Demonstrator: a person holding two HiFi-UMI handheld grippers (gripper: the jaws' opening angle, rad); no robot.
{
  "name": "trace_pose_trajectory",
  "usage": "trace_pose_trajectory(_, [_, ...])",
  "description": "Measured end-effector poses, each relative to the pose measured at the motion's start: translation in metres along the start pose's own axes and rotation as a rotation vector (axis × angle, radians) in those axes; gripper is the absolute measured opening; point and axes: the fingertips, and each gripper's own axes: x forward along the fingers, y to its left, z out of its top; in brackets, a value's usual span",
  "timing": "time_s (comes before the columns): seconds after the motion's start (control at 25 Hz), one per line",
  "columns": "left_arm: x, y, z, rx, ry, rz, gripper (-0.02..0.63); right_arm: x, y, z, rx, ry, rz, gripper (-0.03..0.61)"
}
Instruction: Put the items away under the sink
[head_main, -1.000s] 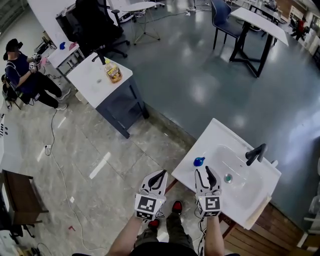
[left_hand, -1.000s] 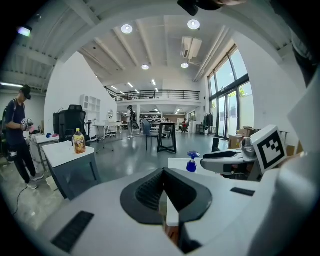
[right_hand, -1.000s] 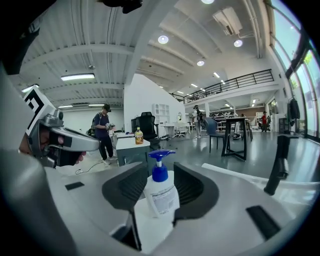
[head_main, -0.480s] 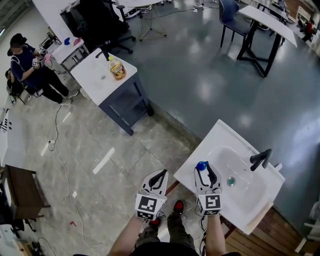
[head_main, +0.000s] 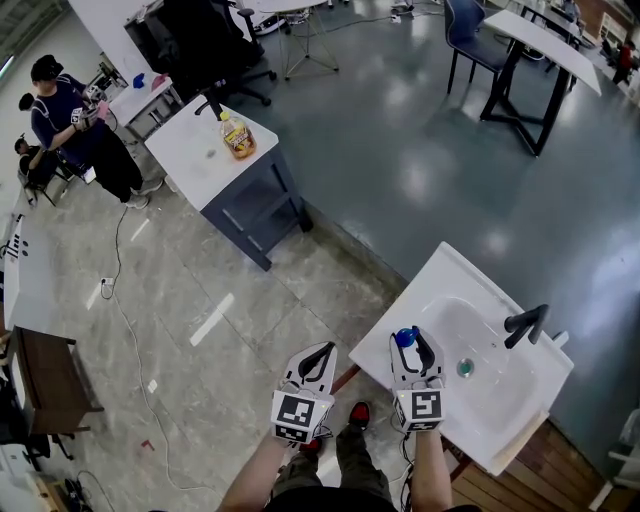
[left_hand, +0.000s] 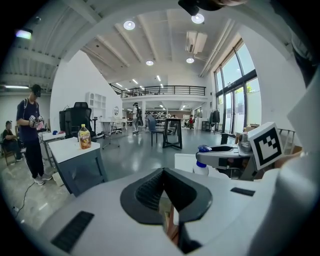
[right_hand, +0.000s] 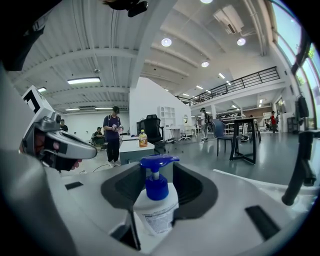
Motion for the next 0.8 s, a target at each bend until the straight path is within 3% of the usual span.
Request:
trace_pose_trajectory(0.2, [-0.002,0.004,-0.002,-0.002,0.006,0.011,0.006,0.004,0.002,0.000,-0.002,-0.006,0.007,0.184])
trace_pose_trajectory(0.44, [-0.007,0.008,-0.003,-0.004,0.007,0.020,0.006,0.005,0.004,0.003,-0.020,-0.020,-0.014,0.120])
trace_pose_trajectory(0.8, [-0.013,0.011,-0.004,-0.002,0.003,0.025,0.006,0.008,0.003,0.002,-0.041,-0.008,-0.020,0.115])
